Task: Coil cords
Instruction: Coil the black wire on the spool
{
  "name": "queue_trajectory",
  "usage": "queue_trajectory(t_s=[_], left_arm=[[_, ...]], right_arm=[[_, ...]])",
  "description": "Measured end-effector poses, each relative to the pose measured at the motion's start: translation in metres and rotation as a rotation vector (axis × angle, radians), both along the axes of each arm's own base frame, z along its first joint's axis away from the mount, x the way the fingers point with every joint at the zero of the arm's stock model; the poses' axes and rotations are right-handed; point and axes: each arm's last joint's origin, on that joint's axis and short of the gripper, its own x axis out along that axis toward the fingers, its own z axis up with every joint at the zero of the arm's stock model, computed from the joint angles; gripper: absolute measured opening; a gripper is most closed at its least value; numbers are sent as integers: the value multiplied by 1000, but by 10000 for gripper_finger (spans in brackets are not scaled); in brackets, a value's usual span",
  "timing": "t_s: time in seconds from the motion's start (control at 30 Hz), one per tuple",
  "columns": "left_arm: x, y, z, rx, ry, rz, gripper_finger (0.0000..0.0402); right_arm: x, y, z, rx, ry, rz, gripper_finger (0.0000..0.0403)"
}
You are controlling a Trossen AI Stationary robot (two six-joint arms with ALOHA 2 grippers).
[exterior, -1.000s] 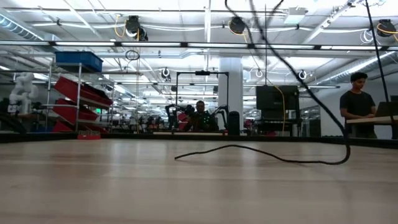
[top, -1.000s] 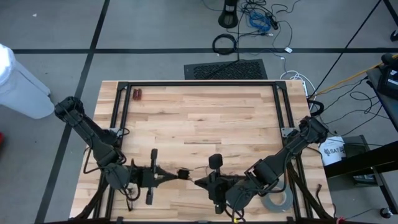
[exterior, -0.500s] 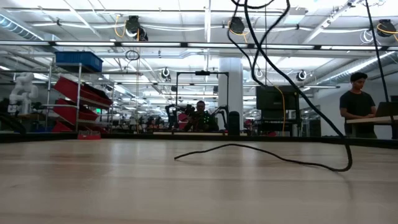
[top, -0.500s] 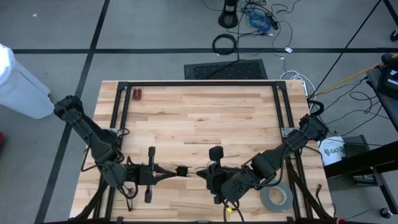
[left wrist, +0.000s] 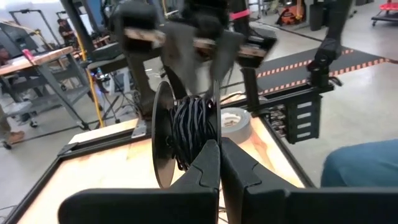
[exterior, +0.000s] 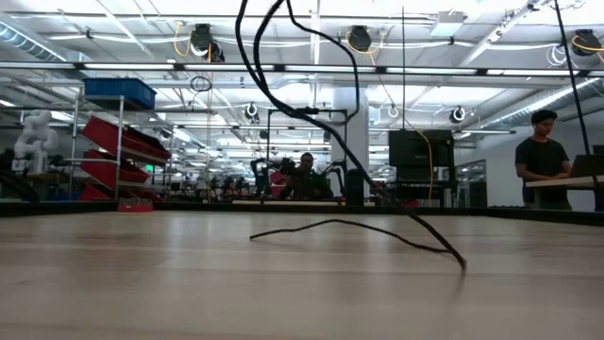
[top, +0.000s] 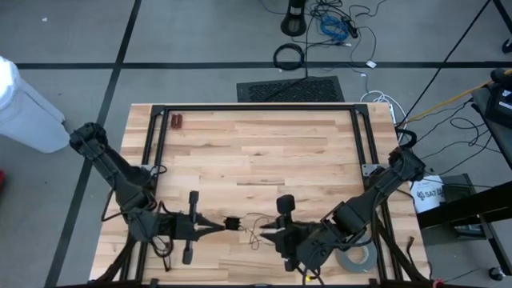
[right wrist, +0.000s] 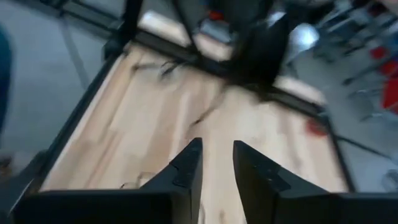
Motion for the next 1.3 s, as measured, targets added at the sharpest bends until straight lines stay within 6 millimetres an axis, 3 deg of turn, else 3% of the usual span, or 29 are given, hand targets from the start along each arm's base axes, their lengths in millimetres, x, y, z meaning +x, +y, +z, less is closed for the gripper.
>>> queue_trajectory(t_s=[0.33, 0.73, 1.03, 1.17, 1.3], left_arm=[[-3, -3, 0, 12, 1, -21, 0], [-3, -4, 2, 11, -14, -23, 0], [-3, -4, 1, 37, -15, -28, 0], [-3, -4, 1, 38, -14, -28, 0], [-3, -4, 1, 37, -14, -33, 2]], right_arm=[[7, -3, 25, -7, -200, -15, 80], [40, -19, 9, 19, -186, 8, 80], [47, -28, 9, 62, -164, 80, 79], [49, -31, 8, 72, -157, 98, 59], [49, -30, 8, 44, -160, 99, 10]])
